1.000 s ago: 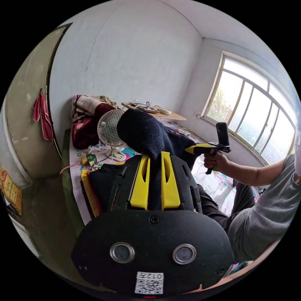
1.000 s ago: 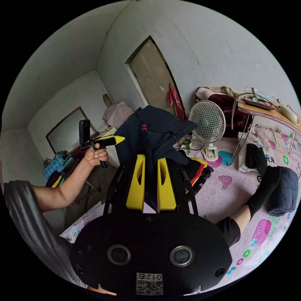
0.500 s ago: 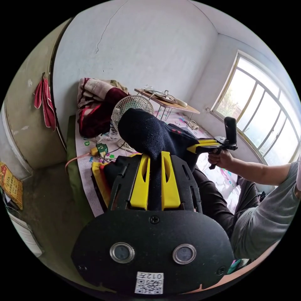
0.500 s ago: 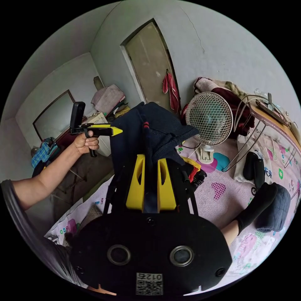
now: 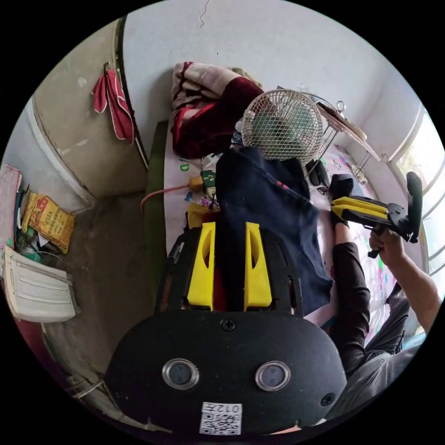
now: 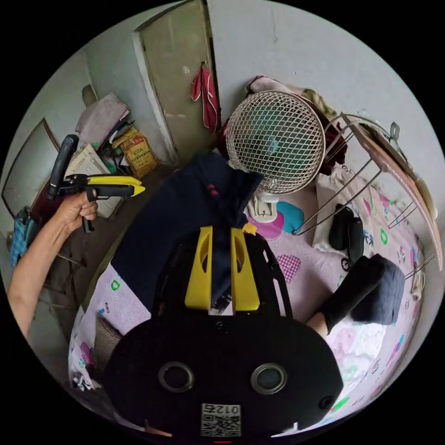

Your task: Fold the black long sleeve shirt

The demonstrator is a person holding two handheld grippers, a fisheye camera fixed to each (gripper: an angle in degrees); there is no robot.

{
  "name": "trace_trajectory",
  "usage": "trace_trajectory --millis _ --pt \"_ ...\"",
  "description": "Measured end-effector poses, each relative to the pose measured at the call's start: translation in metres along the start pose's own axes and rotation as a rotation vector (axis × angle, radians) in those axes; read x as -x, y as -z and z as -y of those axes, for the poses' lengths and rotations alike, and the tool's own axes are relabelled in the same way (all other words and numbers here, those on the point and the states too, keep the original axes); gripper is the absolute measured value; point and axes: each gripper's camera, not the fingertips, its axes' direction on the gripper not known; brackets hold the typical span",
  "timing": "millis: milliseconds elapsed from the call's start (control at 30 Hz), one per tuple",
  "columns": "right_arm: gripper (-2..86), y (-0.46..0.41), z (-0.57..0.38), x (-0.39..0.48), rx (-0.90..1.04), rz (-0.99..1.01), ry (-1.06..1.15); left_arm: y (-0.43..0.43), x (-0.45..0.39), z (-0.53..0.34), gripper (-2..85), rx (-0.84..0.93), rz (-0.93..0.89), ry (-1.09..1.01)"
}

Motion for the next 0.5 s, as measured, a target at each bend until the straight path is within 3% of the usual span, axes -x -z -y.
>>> trace_trajectory --millis 133,233,367,500 --pt "9.4 0.028 -0.08 -0.002 0.043 0.147 -0.145 0.002 0.02 -0.034 11.8 -0.053 -0.253 0.074" --pt "9.9 0.042 -0.16 -0.014 0.081 0.355 -0.316 0.002 0.02 -0.067 13.5 -0.037 -0.34 0.086" --pt "10.9 0.071 -0.256 0.006 0.079 0.595 -0.493 0.011 0.002 -0.099 14.7 -0.055 -0.335 0.016" --pt "11.4 0.103 -0.317 0.054 0.076 0.723 -0.598 0.021 -0.035 -0.115 14.3 -0.067 -0.19 -0.111"
